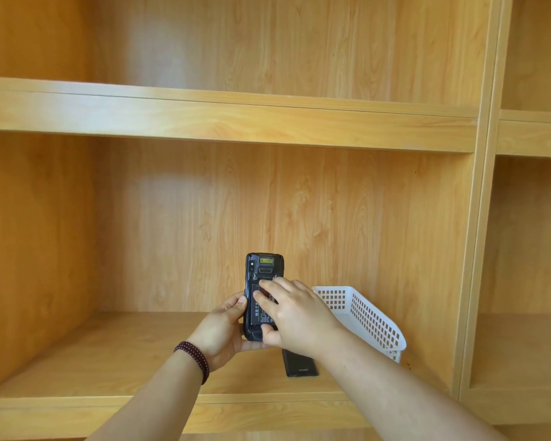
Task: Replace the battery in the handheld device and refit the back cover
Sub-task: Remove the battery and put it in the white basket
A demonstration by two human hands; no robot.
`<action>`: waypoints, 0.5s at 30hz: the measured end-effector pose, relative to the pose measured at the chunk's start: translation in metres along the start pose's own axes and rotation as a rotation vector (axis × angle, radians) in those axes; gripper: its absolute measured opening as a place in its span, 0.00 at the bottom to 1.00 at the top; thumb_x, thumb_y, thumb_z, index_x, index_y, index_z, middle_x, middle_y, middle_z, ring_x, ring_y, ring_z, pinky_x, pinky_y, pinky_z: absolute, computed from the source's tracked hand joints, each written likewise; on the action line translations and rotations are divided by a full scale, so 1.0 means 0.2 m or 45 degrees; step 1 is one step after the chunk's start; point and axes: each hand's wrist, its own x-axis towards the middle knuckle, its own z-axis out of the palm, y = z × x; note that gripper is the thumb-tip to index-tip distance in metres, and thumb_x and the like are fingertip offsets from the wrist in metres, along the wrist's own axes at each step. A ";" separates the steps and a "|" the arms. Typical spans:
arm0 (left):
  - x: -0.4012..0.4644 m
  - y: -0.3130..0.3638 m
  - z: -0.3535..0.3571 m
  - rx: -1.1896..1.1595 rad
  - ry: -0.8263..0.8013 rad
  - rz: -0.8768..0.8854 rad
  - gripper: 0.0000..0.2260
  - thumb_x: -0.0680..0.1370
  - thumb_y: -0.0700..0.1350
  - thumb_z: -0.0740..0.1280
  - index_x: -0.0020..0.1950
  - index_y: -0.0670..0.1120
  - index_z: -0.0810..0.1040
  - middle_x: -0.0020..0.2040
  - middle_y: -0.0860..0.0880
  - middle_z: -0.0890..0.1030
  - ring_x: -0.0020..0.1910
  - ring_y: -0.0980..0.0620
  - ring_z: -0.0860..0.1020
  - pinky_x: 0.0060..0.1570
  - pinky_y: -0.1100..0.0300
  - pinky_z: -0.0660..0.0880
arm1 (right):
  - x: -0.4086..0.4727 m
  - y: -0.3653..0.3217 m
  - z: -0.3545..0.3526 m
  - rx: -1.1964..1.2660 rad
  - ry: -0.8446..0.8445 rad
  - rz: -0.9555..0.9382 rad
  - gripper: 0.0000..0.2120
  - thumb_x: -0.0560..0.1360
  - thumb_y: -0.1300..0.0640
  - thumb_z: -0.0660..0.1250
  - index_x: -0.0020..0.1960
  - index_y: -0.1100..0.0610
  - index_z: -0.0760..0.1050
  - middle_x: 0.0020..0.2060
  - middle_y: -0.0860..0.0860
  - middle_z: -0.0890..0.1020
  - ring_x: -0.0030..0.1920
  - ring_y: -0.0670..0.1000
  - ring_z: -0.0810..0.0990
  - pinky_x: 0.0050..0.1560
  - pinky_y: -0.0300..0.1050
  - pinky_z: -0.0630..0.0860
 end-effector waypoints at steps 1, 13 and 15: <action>0.00 0.00 0.00 -0.008 0.004 0.002 0.15 0.84 0.45 0.57 0.67 0.42 0.74 0.60 0.36 0.79 0.53 0.36 0.81 0.49 0.35 0.79 | -0.01 -0.01 0.00 0.030 -0.005 0.040 0.27 0.63 0.46 0.71 0.60 0.56 0.80 0.58 0.53 0.81 0.57 0.54 0.79 0.53 0.50 0.80; 0.05 -0.01 0.01 0.003 -0.006 0.027 0.15 0.84 0.46 0.57 0.65 0.42 0.76 0.54 0.40 0.82 0.48 0.44 0.80 0.42 0.47 0.81 | 0.04 -0.26 0.06 0.648 0.113 1.033 0.17 0.71 0.45 0.68 0.56 0.50 0.70 0.51 0.49 0.67 0.54 0.51 0.71 0.47 0.40 0.72; 0.05 -0.01 0.00 0.027 -0.001 0.021 0.14 0.83 0.46 0.59 0.64 0.42 0.77 0.55 0.39 0.80 0.50 0.43 0.77 0.44 0.46 0.81 | 0.07 -0.26 0.06 0.727 0.100 1.121 0.18 0.71 0.46 0.69 0.56 0.51 0.69 0.50 0.49 0.67 0.54 0.51 0.71 0.47 0.40 0.71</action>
